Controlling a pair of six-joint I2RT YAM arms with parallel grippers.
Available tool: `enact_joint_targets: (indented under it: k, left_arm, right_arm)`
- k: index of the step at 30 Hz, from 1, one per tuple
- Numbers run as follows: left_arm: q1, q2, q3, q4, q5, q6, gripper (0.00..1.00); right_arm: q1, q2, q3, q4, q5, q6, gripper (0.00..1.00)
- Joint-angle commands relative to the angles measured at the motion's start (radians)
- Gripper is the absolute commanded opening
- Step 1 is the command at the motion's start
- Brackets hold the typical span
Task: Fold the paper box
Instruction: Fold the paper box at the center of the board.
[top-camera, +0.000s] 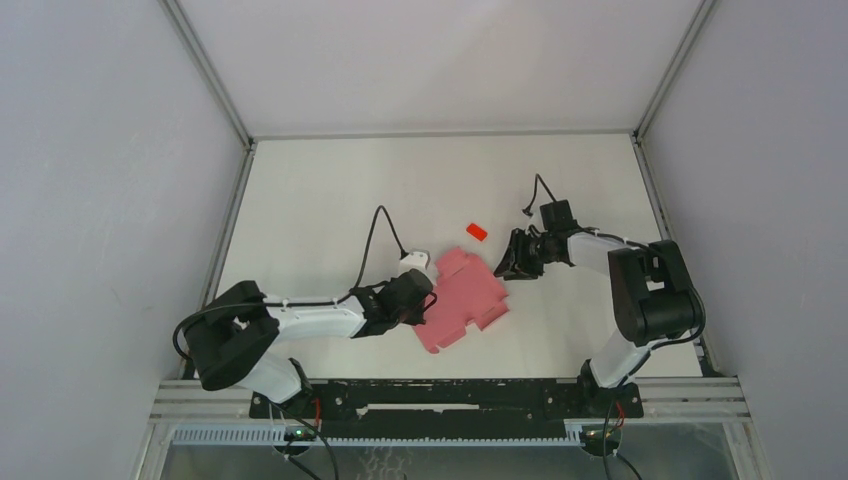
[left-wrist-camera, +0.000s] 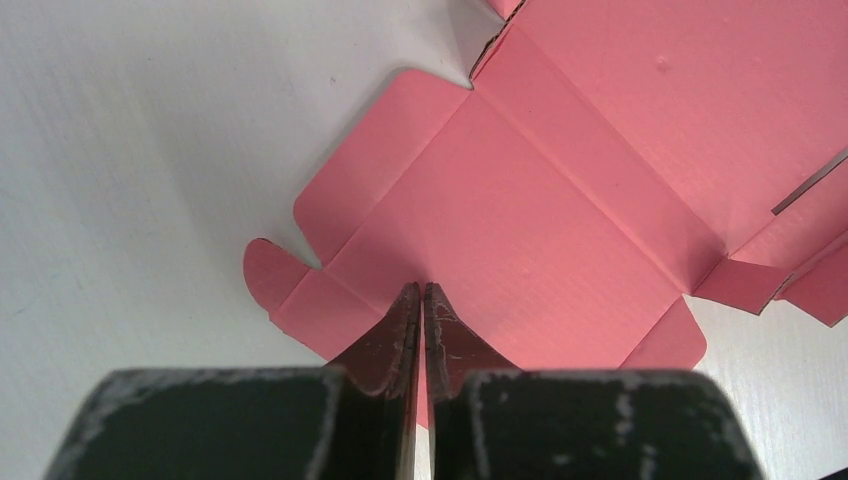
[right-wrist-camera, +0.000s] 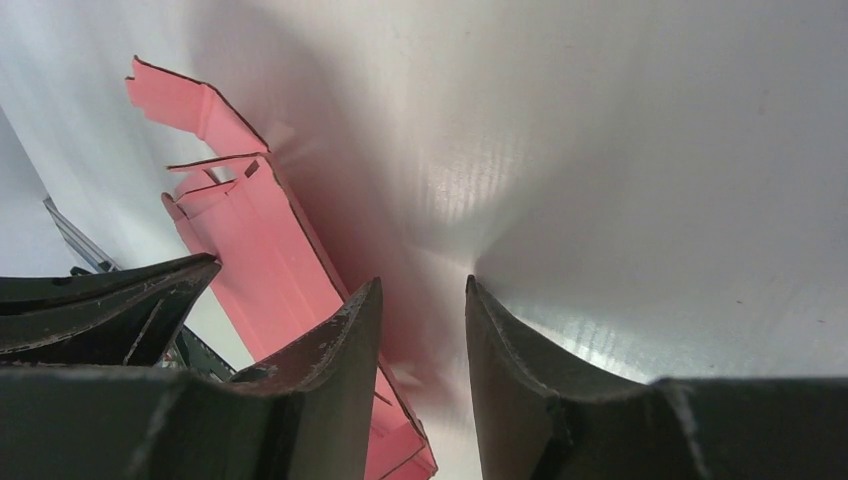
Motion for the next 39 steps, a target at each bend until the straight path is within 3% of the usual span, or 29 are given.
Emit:
enact_joint_targets:
  k: [1,21,39]
  left_arm:
    - [0.000,0.014,0.011,0.025,0.026,0.017,0.08]
    - [0.000,0.011,-0.009,0.053,0.040,0.013,0.08]
    - [0.000,-0.003,-0.024,0.061,0.045,0.005,0.08]
  right_arm:
    - [0.024,-0.005,0.003,0.049,-0.011,0.016,0.45]
    - [0.070,-0.155,0.004,0.013,-0.028,0.051,0.44]
    - [0.162,-0.194,0.003,-0.006,0.002,0.070,0.44]
